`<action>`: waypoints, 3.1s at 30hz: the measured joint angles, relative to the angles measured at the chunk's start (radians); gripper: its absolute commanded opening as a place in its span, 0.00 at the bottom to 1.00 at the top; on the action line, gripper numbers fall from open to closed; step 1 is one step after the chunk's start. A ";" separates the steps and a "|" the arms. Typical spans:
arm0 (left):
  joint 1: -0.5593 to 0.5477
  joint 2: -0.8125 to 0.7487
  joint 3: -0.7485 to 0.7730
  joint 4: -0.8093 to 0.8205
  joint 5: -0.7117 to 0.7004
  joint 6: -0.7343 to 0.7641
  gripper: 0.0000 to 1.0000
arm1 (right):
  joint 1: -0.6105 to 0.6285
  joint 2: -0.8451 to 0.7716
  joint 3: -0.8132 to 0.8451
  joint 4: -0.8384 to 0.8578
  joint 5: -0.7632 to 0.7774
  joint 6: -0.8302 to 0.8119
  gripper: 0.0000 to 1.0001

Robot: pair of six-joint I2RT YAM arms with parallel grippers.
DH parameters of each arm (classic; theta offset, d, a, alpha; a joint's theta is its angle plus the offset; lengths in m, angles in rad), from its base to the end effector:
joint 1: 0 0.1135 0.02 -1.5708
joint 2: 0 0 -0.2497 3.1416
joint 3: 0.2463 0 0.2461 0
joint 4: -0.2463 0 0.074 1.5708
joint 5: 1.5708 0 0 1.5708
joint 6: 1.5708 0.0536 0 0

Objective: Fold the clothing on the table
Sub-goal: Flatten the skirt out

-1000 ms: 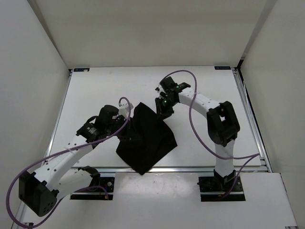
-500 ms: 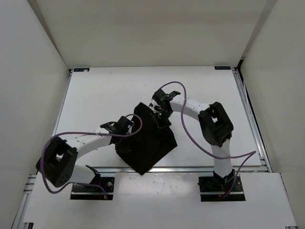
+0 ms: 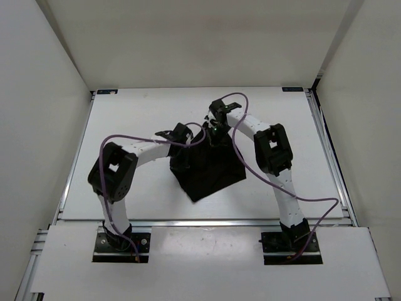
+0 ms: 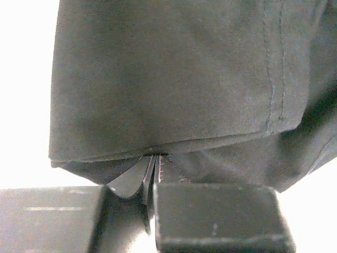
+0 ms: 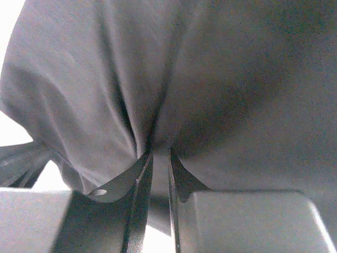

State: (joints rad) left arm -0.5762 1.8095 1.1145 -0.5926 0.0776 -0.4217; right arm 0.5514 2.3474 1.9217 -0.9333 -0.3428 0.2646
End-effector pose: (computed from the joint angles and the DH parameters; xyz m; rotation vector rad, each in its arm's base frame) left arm 0.2798 -0.1868 0.1270 0.2411 2.9051 -0.2982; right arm 0.3852 0.2581 0.1260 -0.4872 2.9850 0.6080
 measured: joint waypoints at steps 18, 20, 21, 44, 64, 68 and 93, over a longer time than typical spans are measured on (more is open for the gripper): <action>0.063 0.185 0.253 0.036 -0.060 0.100 0.00 | 0.119 -0.523 -0.327 0.080 0.387 -0.198 0.52; 0.063 0.182 0.248 0.042 -0.060 0.100 0.00 | 0.163 -0.579 -0.423 0.081 0.431 -0.216 0.52; 0.064 0.182 0.247 0.043 -0.058 0.101 0.00 | 0.180 -0.592 -0.469 0.085 0.451 -0.220 0.51; 0.091 0.199 0.284 -0.006 -0.020 0.124 0.00 | 0.225 -0.521 -0.694 0.282 0.708 -0.355 0.40; 0.124 0.199 0.281 -0.005 0.002 0.110 0.00 | 0.234 -0.465 -0.694 0.296 0.713 -0.362 0.22; 0.124 0.199 0.282 -0.005 0.002 0.110 0.00 | 0.228 -0.455 -0.694 0.304 0.736 -0.363 0.00; 0.128 0.205 0.282 0.002 0.020 0.083 0.00 | 0.159 -0.939 -0.914 0.076 0.540 -0.137 0.33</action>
State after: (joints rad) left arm -0.4480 2.0144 1.3964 -0.5907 0.0975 -0.3386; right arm 0.7101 1.4086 1.0073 -0.8577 0.1970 0.1280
